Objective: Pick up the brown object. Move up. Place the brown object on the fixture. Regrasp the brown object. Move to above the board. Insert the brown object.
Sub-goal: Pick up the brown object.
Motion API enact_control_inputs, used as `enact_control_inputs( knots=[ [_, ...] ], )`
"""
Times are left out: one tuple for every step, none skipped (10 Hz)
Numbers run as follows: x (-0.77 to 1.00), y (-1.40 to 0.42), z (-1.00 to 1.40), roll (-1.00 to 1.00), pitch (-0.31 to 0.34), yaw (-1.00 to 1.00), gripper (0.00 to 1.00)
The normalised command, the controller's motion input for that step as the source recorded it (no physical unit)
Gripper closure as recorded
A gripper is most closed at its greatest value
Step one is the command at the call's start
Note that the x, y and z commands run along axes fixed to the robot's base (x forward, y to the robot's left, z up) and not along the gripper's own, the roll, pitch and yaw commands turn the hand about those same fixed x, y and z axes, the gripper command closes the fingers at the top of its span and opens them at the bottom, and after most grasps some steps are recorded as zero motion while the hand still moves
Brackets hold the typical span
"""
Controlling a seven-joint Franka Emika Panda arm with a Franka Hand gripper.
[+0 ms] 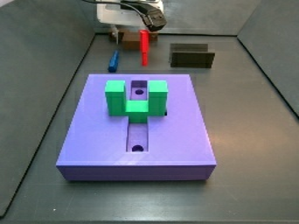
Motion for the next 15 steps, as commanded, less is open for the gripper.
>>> enact_control_inputs(
  knots=[
    [0.0, 0.03, -0.11, 0.07, 0.0, 0.0, 0.0],
    [0.0, 0.03, -0.11, 0.04, 0.0, 0.0, 0.0],
    [0.0, 0.02, -0.03, 0.0, 0.0, 0.0, 0.0],
    [0.02, 0.0, 0.0, 0.0, 0.0, 0.0, 0.0],
    [0.0, 0.0, 0.0, 0.0, 0.0, 0.0, 0.0],
    [0.0, 0.0, 0.0, 0.0, 0.0, 0.0, 1.0],
    [0.0, 0.0, 0.0, 0.0, 0.0, 0.0, 1.0],
    [0.0, 0.0, 0.0, 0.0, 0.0, 0.0, 1.0],
    [0.0, 0.0, 0.0, 0.0, 0.0, 0.0, 1.0],
    [0.0, 0.0, 0.0, 0.0, 0.0, 0.0, 1.0],
    [0.0, 0.0, 0.0, 0.0, 0.0, 0.0, 1.0],
    [0.0, 0.0, 0.0, 0.0, 0.0, 0.0, 1.0],
    [0.0, 0.0, 0.0, 0.0, 0.0, 0.0, 1.0],
    [0.0, 0.0, 0.0, 0.0, 0.0, 0.0, 1.0],
    [0.0, 0.0, 0.0, 0.0, 0.0, 0.0, 1.0]
  ],
)
